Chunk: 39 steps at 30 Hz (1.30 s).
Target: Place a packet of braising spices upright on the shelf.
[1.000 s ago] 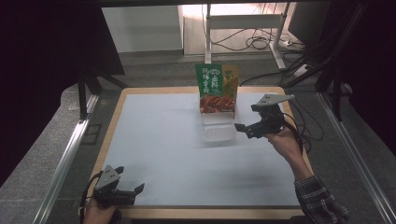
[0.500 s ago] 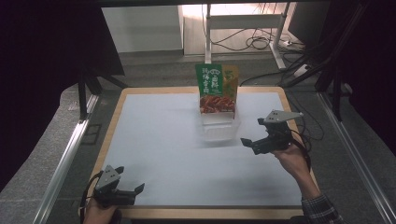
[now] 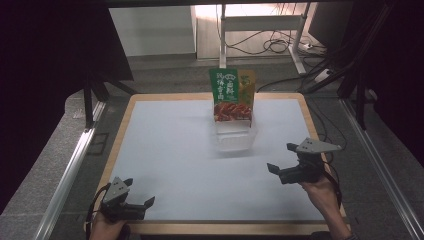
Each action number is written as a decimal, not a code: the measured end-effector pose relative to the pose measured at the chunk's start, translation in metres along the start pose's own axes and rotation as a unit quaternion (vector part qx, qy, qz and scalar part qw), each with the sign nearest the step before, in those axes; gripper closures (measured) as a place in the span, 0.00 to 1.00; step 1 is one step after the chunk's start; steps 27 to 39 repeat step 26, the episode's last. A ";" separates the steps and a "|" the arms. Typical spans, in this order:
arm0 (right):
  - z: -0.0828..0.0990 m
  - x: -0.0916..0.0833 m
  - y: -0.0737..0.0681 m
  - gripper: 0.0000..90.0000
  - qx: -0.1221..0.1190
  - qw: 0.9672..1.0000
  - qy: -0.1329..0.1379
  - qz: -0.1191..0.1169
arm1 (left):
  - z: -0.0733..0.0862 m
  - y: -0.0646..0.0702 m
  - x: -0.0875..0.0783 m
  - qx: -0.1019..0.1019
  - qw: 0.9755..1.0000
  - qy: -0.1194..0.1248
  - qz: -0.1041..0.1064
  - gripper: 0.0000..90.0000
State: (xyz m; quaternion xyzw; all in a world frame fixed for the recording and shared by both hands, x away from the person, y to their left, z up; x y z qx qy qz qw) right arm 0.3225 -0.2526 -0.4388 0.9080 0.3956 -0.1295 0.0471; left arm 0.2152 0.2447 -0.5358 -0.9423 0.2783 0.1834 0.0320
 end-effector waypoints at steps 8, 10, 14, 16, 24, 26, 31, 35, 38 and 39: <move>0.018 -0.014 -0.005 0.00 0.009 1.000 0.003 0.009 | 0.000 0.000 0.000 0.003 1.000 -0.002 0.001 0.00; 0.026 -0.018 -0.006 0.00 0.012 1.000 0.001 0.012 | 0.000 0.000 0.000 0.002 1.000 -0.002 0.000 0.00; 0.040 -0.024 -0.009 0.00 0.014 1.000 -0.001 0.016 | 0.000 0.000 0.000 0.003 1.000 -0.003 0.000 0.00; 0.046 -0.027 -0.010 0.00 0.013 1.000 -0.003 0.019 | 0.000 0.000 0.000 0.003 1.000 -0.002 0.000 0.00; 0.068 -0.031 -0.012 0.00 0.020 0.999 -0.027 0.034 | 0.000 0.000 0.000 -0.001 1.000 0.001 0.002 0.00; 0.068 -0.032 -0.012 0.00 0.018 0.999 -0.026 0.036 | 0.000 0.000 0.001 0.001 1.000 0.000 0.001 0.00; 0.068 -0.032 -0.012 0.00 0.018 0.999 -0.026 0.036 | 0.000 0.000 0.001 0.001 1.000 0.000 0.001 0.00; 0.068 -0.032 -0.012 0.00 0.018 0.999 -0.026 0.036 | 0.000 0.000 0.001 0.001 1.000 0.000 0.001 0.00; 0.068 -0.032 -0.012 0.00 0.018 0.999 -0.026 0.036 | 0.000 0.000 0.001 0.001 1.000 0.000 0.001 0.00; 0.068 -0.032 -0.012 0.00 0.018 0.999 -0.026 0.036 | 0.000 0.000 0.001 0.001 1.000 0.000 0.001 0.00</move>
Point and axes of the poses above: each handheld gripper's, and its own axes: x roughly forward along the jaws, z roughly out of its underside, y roughly to its right, the point moved 2 cm from there along x, roughly forward along the jaws, and after that the axes turned 14 degrees about y, right-handed, at the moved point
